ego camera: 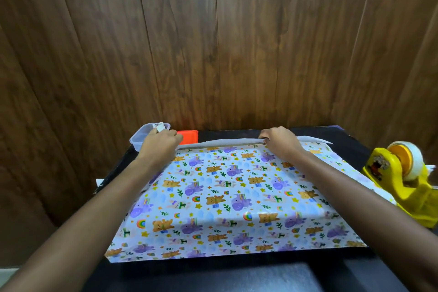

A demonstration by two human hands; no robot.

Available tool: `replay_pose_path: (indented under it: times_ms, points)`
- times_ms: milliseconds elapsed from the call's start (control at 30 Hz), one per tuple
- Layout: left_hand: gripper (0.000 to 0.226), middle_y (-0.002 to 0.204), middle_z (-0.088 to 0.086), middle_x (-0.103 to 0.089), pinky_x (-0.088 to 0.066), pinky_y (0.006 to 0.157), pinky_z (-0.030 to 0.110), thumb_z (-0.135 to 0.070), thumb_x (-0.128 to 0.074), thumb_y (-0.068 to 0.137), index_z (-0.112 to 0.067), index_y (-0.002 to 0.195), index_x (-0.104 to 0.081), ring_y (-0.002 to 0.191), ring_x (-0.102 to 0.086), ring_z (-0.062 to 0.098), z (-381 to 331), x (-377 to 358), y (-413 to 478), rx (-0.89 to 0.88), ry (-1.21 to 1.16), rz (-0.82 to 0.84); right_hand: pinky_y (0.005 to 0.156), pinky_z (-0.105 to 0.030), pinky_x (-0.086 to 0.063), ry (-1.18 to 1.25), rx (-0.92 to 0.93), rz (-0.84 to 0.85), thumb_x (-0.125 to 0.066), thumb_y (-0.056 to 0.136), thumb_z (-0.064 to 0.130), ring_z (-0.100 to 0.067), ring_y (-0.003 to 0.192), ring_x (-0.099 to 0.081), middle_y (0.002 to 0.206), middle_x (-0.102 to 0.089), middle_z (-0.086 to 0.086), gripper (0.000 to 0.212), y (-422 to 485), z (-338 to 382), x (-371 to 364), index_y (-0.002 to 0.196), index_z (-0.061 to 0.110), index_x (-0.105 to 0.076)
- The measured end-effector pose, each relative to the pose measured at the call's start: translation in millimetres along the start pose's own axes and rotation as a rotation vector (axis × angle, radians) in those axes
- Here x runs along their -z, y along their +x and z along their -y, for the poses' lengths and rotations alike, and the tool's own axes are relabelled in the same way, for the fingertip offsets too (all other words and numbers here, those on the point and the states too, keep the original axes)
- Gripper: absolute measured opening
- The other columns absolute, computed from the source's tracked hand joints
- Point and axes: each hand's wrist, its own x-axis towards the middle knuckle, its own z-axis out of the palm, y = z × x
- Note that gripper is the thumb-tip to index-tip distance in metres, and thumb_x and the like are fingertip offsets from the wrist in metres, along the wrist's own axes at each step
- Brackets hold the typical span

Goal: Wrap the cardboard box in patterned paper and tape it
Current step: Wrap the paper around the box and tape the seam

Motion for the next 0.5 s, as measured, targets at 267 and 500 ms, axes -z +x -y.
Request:
replay_pose_path:
  times_ms: [267,500]
  points:
    - [0.048,0.128,0.008,-0.047,-0.039,0.093,0.036,-0.006,-0.051,0.083,-0.012,0.129,-0.039,0.118,-0.048,0.026,-58,24,13,0.082,-0.215,0.120,0.072,-0.030,-0.045,-0.015,0.008,-0.002,-0.046,0.091,0.002,-0.028,0.096,-0.061,0.105,-0.068,-0.011,0.033,-2,1,-1,0.115,0.016,-0.064]
    - [0.031,0.123,0.010,-0.048,-0.042,0.083,0.035,-0.005,-0.040,0.091,-0.007,0.121,-0.049,0.110,-0.051,0.027,-104,19,10,0.192,-0.280,0.165,0.080,-0.035,-0.048,0.011,0.021,0.035,-0.045,0.089,-0.003,-0.027,0.101,-0.060,0.111,-0.067,-0.010,0.038,-9,-9,3,0.116,0.018,-0.063]
